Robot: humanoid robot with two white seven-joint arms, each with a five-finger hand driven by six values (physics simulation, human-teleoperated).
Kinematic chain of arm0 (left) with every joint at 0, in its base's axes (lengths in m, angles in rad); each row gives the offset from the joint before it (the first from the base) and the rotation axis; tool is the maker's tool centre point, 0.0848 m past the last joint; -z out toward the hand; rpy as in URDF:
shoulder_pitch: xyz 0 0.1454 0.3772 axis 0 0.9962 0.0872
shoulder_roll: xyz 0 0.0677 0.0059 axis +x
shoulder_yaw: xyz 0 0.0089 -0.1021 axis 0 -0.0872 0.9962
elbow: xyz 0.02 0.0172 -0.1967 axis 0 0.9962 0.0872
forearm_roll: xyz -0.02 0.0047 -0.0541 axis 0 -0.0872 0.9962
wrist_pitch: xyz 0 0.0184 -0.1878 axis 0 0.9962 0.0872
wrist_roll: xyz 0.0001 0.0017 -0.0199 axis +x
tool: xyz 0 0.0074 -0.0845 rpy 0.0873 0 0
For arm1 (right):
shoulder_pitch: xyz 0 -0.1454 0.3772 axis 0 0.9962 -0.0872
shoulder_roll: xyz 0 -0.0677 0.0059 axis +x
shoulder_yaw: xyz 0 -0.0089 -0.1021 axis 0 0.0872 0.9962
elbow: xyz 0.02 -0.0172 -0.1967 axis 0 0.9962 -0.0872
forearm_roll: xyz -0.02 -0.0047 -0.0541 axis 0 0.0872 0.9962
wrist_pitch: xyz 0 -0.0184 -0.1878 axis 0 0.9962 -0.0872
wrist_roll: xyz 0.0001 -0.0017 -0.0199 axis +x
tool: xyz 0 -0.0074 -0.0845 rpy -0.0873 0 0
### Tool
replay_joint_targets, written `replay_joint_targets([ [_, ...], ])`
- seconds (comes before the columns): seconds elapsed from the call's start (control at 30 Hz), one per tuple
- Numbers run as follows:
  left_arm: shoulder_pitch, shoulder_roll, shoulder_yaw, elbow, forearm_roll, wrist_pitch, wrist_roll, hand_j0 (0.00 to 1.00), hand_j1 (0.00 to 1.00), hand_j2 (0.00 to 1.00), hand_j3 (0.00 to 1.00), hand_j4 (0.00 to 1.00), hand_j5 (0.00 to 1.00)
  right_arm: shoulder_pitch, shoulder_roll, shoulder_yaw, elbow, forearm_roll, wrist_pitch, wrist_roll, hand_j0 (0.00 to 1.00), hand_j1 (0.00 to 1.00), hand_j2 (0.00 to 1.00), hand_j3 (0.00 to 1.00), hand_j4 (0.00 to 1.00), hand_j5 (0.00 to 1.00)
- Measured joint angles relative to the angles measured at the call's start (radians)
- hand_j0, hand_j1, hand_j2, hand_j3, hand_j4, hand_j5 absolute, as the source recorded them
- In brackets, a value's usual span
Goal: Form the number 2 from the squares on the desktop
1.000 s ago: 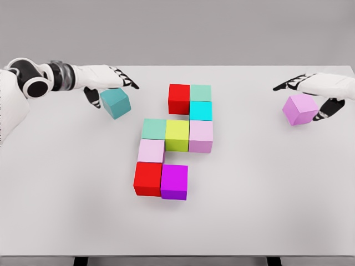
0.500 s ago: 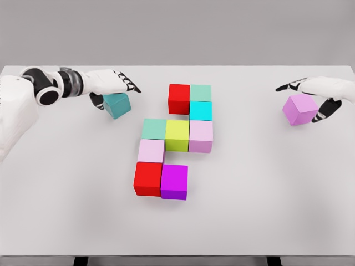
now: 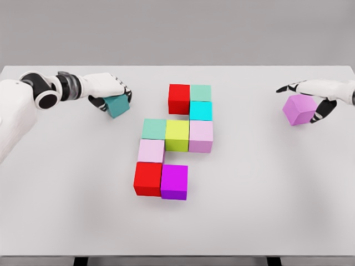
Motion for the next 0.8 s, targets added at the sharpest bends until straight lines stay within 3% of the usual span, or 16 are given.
replay_joint_targets([
  [0.2, -0.002, 0.007, 0.005, 0.029, 0.066, -0.005, -0.002, 0.45, 0.45, 0.45, 0.45, 0.45, 0.45, -0.005, 0.024, 0.000, 0.039, 0.022, 0.000, 0.000, 1.00, 1.00, 1.00, 1.00, 1.00, 1.00],
  [0.33, -0.008, 0.003, 0.001, 0.061, 0.299, -0.009, -0.016, 0.45, 0.45, 0.45, 0.45, 0.45, 0.45, -0.005, 0.030, 0.000, 0.054, 0.030, 0.000, 0.000, 1.00, 1.00, 1.00, 1.00, 1.00, 1.00],
  [0.5, -0.023, -0.043, -0.003, 0.064, 0.401, 0.156, -0.085, 0.46, 0.46, 0.46, 0.46, 0.46, 0.46, -0.005, 0.039, 0.001, 0.062, 0.040, 0.000, 0.000, 1.00, 1.00, 1.00, 1.00, 1.00, 1.00],
  [0.57, -0.031, -0.066, -0.003, 0.064, 0.413, 0.257, -0.119, 0.46, 0.46, 0.46, 0.46, 0.46, 0.46, -0.005, 0.042, 0.001, 0.064, 0.042, 0.000, 0.000, 0.87, 0.87, 0.87, 0.87, 0.87, 0.87],
  [0.67, -0.046, -0.095, -0.003, 0.063, 0.423, 0.397, -0.150, 0.46, 0.46, 0.46, 0.46, 0.46, 0.46, -0.008, 0.043, 0.001, 0.064, 0.045, -0.002, 0.000, 0.53, 0.53, 0.53, 0.53, 0.53, 0.53],
  [0.8, -0.087, -0.119, -0.003, 0.023, 0.519, 0.541, -0.183, 0.47, 0.47, 0.47, 0.47, 0.47, 0.47, -0.009, 0.042, -0.001, 0.063, 0.047, -0.007, 0.002, 0.47, 0.47, 0.47, 0.47, 0.47, 0.47],
])
